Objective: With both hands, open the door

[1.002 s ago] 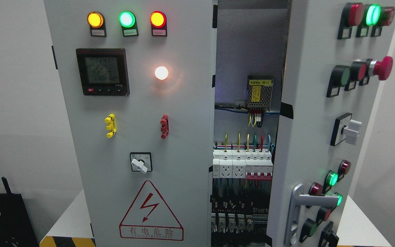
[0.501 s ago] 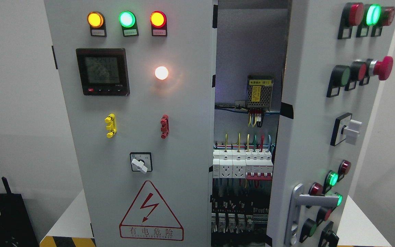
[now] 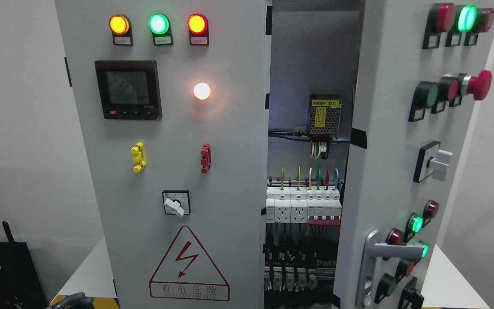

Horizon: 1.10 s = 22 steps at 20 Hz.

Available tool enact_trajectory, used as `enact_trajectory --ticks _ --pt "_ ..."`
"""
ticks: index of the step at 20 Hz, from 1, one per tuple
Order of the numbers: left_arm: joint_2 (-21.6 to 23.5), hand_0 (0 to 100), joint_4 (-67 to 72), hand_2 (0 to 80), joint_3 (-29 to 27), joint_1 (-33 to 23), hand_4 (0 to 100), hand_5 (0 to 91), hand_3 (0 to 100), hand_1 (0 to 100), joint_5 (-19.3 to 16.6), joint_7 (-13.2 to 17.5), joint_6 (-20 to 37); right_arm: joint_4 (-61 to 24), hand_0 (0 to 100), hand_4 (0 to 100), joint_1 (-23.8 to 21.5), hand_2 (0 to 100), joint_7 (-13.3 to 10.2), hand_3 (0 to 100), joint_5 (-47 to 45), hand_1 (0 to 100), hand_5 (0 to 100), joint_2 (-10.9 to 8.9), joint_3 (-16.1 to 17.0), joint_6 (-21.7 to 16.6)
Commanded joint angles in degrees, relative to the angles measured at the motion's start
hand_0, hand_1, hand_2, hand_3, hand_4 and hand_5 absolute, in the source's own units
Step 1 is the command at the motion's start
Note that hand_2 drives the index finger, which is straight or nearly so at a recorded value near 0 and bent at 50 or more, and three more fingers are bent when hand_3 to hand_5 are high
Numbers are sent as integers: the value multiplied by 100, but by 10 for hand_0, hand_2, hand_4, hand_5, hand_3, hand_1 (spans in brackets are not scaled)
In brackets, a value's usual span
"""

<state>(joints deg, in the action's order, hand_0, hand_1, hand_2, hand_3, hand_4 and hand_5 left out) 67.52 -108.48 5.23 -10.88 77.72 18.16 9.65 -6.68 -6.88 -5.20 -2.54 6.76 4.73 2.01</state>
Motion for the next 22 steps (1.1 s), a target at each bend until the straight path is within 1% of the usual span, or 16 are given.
enact_trajectory --ticks 1,4,7,9,13,16,18,20,22 --pt "358 120 -227 0 512 1017 0 0 0 389 420 4 -306 0 55 0 2 0 1 0 -1 0 0 9 1 1" --pt "358 120 -218 0 654 1229 0 0 0 389 428 4 -359 0 55 0 2 0 1 0 -1 0 0 9 1 1" --pt "314 120 -218 0 935 1649 0 0 0 389 428 4 -657 0 55 0 -6 0 1 0 -9 0 0 9 1 1" --pt "288 120 -218 0 1242 2045 0 0 0 389 428 4 -728 0 55 0 2 0 1 0 -9 0 0 9 1 1" --pt "314 120 -218 0 2374 3186 0 0 0 389 437 4 -737 0 55 0 2 0 1 0 -9 0 0 9 1 1" --pt "305 120 -218 0 2806 3653 0 0 0 389 464 4 -737 0 55 0 -6 0 1 0 -9 0 0 9 1 1" --pt "314 120 -218 0 3140 4048 0 0 0 389 638 4 -772 0 55 0 -6 0 1 0 -9 0 0 9 1 1" --pt "314 120 -218 0 3474 4601 0 0 0 389 893 4 -1025 0 55 0 2 0 1 0 -9 0 0 9 1 1" --pt "314 120 -218 0 3572 4849 0 0 0 389 1026 4 -1228 0 55 0 2 0 1 0 -9 0 0 9 1 1"
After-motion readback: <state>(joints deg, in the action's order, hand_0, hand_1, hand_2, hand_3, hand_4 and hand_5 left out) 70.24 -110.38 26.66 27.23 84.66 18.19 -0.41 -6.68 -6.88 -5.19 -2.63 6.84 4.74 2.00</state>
